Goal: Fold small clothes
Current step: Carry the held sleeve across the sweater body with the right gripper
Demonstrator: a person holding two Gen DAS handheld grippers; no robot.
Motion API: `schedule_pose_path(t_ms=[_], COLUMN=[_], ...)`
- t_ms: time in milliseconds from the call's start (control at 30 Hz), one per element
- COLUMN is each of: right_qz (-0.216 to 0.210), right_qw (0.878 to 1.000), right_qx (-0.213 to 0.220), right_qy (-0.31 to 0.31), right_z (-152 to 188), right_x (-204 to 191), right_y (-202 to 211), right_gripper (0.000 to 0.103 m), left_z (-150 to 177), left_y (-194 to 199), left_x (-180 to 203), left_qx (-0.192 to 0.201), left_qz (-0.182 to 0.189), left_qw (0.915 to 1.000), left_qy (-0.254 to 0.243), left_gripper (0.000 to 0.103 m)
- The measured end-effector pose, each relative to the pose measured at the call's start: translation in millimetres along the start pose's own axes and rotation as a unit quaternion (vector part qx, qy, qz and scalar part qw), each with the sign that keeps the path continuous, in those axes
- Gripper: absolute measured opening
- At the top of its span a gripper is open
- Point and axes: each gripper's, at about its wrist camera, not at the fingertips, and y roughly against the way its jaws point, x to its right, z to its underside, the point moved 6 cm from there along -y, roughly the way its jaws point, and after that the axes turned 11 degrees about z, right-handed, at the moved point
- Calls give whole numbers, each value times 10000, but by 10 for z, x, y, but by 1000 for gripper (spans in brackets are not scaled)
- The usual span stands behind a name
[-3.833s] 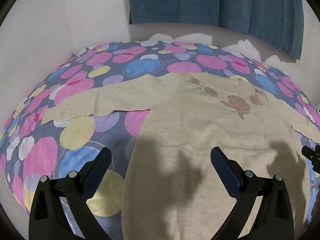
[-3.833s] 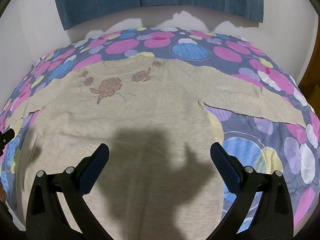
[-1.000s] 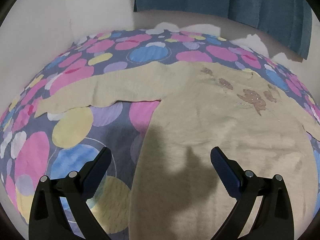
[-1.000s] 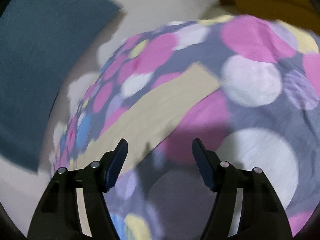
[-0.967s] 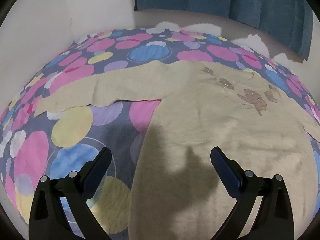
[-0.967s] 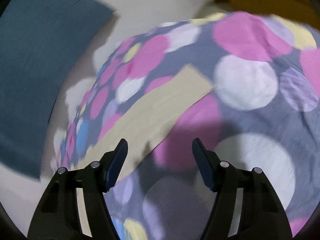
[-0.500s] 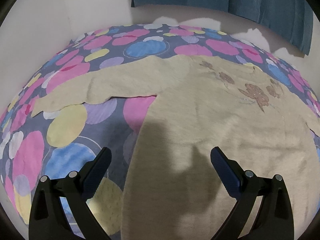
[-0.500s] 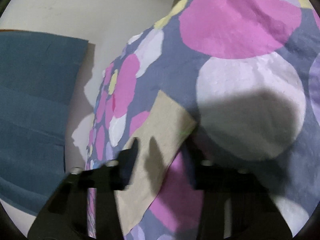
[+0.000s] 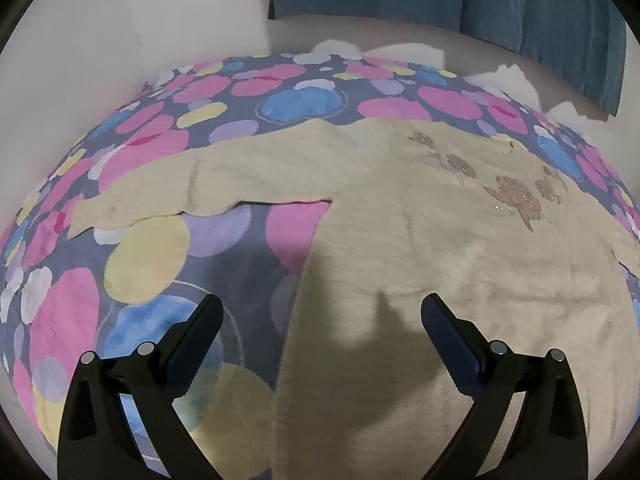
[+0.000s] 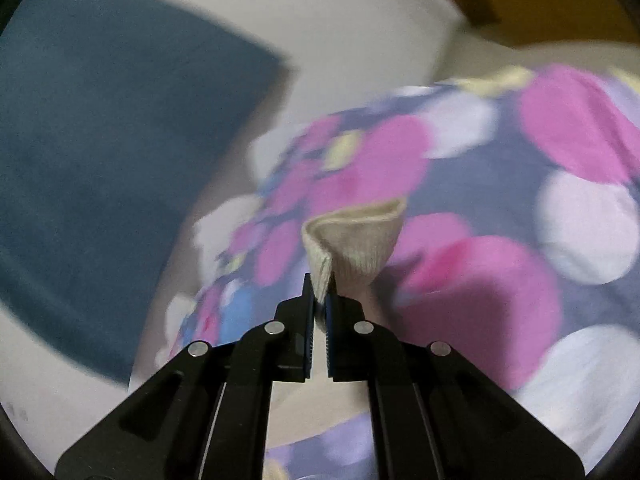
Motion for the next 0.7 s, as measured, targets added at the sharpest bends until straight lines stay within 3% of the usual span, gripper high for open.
schedule_pose_path(t_ms=[167,400,533,700], right_qz=[-674,-1228,-1347,-1250], right_qw=[9935,9682,9503,9296], right_qx=[-332,-1011,-1477,-1866], right_qy=[855,1929,2389,2924], right_z=[570,1788,2577,3339], right_x=[-1138,-2481,-2908,-3084], right_y=[-1,-253,-424,-596], right_gripper=[4,4,4,4], left_z=[-57,-170,-204,-209], left_y=[106,250,296,302], left_x=[-196,-401,-456,-456], left_qx=[123,345,408,421], left_qz=[18,-24,-11,-4], left_qw=[9998,9987,9981,9980], left_qy=[181,383,465,470], left_gripper=[99,99,99,99])
